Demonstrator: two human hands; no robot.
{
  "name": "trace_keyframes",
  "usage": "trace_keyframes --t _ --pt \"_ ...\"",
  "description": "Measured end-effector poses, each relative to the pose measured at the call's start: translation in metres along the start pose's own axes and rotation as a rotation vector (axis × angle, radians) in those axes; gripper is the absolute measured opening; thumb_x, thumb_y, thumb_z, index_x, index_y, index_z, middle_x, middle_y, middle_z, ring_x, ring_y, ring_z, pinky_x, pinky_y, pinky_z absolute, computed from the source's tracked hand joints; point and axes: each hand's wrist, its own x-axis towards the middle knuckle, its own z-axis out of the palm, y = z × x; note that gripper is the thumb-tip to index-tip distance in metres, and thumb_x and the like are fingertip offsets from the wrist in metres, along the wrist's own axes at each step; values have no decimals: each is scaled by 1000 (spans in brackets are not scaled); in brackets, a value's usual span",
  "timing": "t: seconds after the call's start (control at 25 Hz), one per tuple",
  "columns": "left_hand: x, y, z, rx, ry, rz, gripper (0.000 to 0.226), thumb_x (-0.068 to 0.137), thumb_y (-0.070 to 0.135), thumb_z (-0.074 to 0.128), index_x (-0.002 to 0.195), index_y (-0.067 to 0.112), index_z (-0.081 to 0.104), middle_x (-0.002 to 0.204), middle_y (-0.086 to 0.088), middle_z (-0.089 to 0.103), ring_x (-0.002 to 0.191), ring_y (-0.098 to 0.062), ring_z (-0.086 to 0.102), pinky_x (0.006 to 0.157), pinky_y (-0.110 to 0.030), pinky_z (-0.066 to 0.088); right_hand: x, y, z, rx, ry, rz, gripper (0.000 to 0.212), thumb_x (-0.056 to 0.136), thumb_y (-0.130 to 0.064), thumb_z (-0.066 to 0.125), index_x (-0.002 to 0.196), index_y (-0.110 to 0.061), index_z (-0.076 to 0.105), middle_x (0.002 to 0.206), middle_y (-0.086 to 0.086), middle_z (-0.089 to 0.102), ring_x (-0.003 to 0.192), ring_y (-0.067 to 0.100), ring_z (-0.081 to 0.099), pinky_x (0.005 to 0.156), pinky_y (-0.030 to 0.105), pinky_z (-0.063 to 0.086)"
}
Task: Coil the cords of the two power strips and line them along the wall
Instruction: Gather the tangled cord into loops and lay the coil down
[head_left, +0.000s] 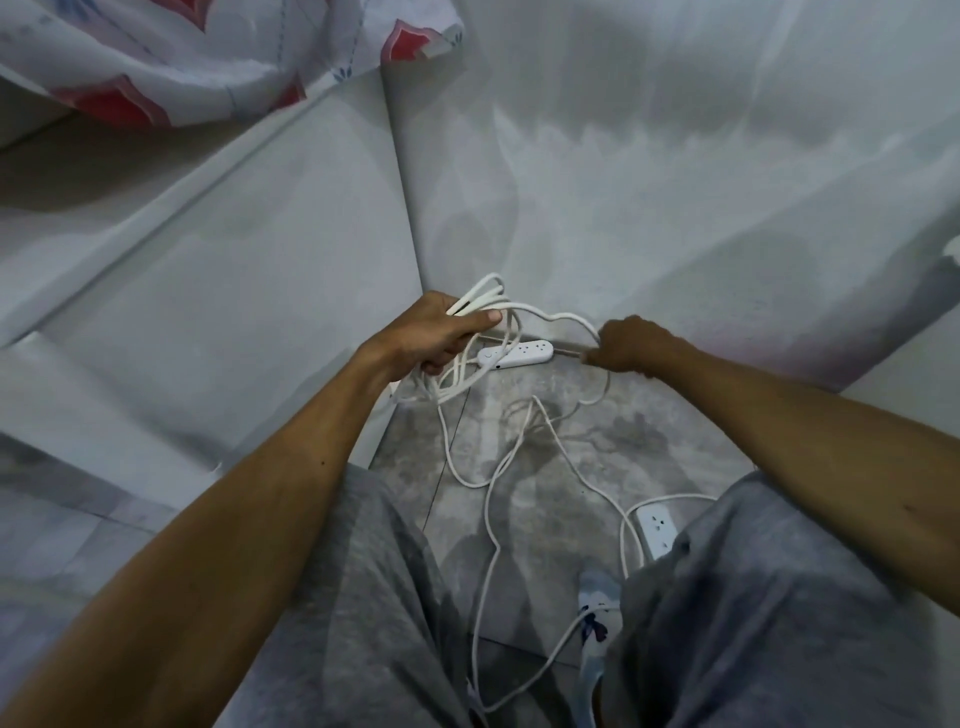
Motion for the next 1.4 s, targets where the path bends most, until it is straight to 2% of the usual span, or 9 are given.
trace_keyframes --t 0.12,0.28,0.44,0.52,0.64,0.92,1.08,1.24,1.4 --pt "4 2 0 -31 11 5 45 86 46 72 54 27 46 49 6 27 40 -12 19 41 -19 21 7 5 6 404 -260 236 34 99 -33 49 102 0 57 75 19 65 55 28 63 41 34 55" --pt "11 5 2 -1 -17 -20 42 83 49 73 60 24 47 49 5 29 39 -13 21 41 -19 22 19 4 10 690 -436 346 38 107 -29 35 110 5 50 86 26 58 73 37 61 39 44 54" --pt "28 -11 -3 43 4 -79 41 87 46 72 65 22 47 50 3 30 41 -13 22 42 -20 20 40 7 22 628 -361 323 28 104 -18 43 110 8 53 86 25 61 78 39 65 46 39 56" --pt "38 -22 -4 75 10 -113 41 90 43 71 59 25 50 51 2 31 41 -13 22 43 -21 20 55 9 30 578 -236 257 21 97 -5 49 114 3 58 100 25 67 89 38 69 58 40 57" --pt "52 -34 -8 91 39 -144 43 91 40 70 53 25 55 50 1 33 40 -13 24 43 -20 21 77 5 36 515 -100 195 32 92 -1 50 122 5 57 116 27 65 103 39 67 76 42 59" --pt "71 -58 -7 124 60 -190 42 83 51 74 54 25 58 45 3 44 36 -14 31 40 -21 27 123 -16 52 324 -38 102 23 94 -2 50 116 5 53 125 25 55 102 39 66 69 30 47" --pt "70 -59 -14 90 92 -181 43 87 47 72 52 25 59 44 4 42 35 -14 30 39 -21 26 131 -27 57 325 -66 54 19 95 -5 47 101 4 63 114 26 65 101 39 67 79 36 55" --pt "58 -44 -25 -100 155 -128 44 93 38 68 56 23 49 48 2 30 38 -12 22 43 -22 17 122 -34 53 403 -6 52 24 93 -15 52 99 4 65 88 24 73 65 33 73 70 40 62" --pt "33 -3 -40 -268 191 -2 40 96 33 64 61 22 47 46 4 25 35 -9 18 41 -15 19 93 -46 42 537 10 38 23 88 -23 64 90 0 68 78 18 73 59 31 73 60 47 63"
